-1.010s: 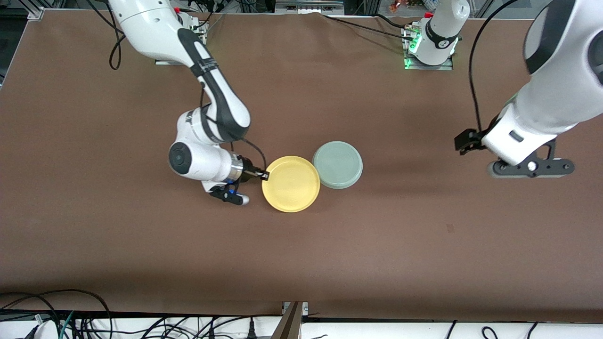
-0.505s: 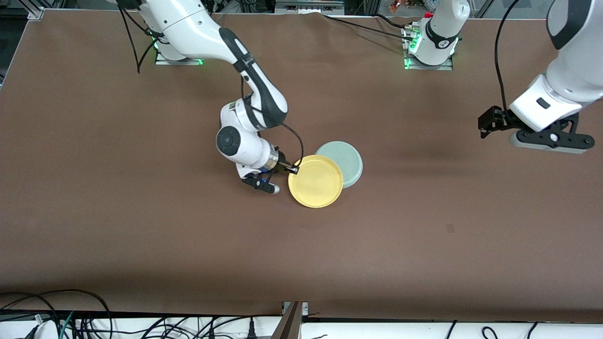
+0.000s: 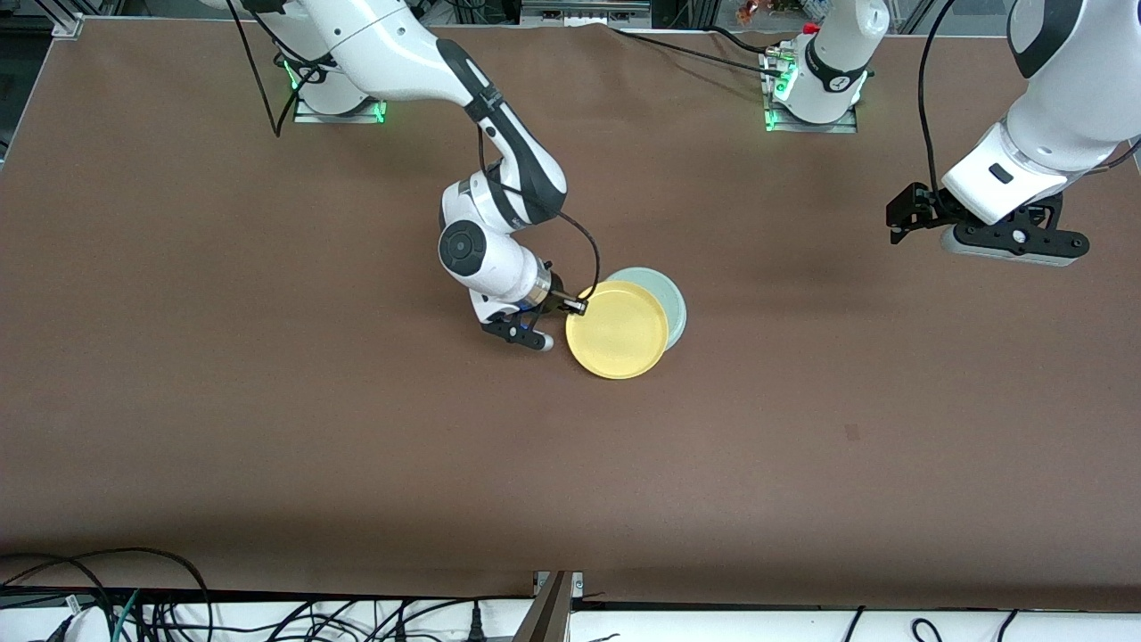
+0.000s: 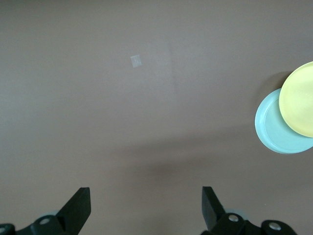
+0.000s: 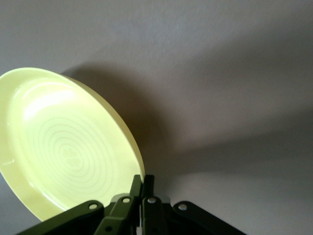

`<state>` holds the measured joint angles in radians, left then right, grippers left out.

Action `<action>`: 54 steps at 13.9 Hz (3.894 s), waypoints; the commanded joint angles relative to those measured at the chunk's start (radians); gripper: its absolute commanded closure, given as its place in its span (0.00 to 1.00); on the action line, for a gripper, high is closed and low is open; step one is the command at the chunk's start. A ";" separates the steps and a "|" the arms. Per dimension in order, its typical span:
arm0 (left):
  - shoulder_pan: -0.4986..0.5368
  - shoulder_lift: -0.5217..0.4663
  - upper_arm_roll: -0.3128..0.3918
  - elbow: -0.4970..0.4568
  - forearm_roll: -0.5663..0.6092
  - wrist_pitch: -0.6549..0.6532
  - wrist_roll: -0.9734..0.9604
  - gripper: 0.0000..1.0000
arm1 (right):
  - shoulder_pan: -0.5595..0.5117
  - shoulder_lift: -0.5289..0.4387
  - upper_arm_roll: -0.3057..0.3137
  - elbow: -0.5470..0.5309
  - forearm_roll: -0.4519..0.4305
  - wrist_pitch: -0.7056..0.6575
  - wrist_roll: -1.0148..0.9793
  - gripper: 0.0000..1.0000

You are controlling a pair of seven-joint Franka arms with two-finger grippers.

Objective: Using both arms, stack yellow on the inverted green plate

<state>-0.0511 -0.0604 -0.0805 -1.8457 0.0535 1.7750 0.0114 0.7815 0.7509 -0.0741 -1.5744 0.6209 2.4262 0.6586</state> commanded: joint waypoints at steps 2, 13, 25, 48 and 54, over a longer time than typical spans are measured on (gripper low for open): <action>0.014 -0.010 -0.005 -0.012 -0.033 -0.020 0.030 0.00 | 0.048 0.001 -0.016 0.002 -0.004 0.010 0.026 1.00; 0.013 0.121 -0.004 0.185 -0.023 -0.120 0.062 0.00 | 0.070 0.005 -0.015 0.002 -0.006 0.008 0.038 1.00; 0.033 0.159 0.002 0.267 -0.055 -0.117 0.042 0.00 | 0.067 -0.027 -0.067 0.023 -0.018 -0.036 0.046 0.00; 0.033 0.146 -0.002 0.275 -0.044 -0.134 0.045 0.00 | -0.189 -0.177 -0.601 0.260 -0.320 -0.995 -0.791 0.00; 0.033 0.146 -0.001 0.275 -0.046 -0.134 0.053 0.00 | -0.511 -0.444 -0.219 0.214 -0.569 -0.998 -0.780 0.00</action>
<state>-0.0267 0.0868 -0.0803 -1.5882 0.0279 1.6628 0.0378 0.3791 0.4300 -0.4304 -1.3119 0.1009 1.4359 -0.1240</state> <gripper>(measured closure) 0.000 0.000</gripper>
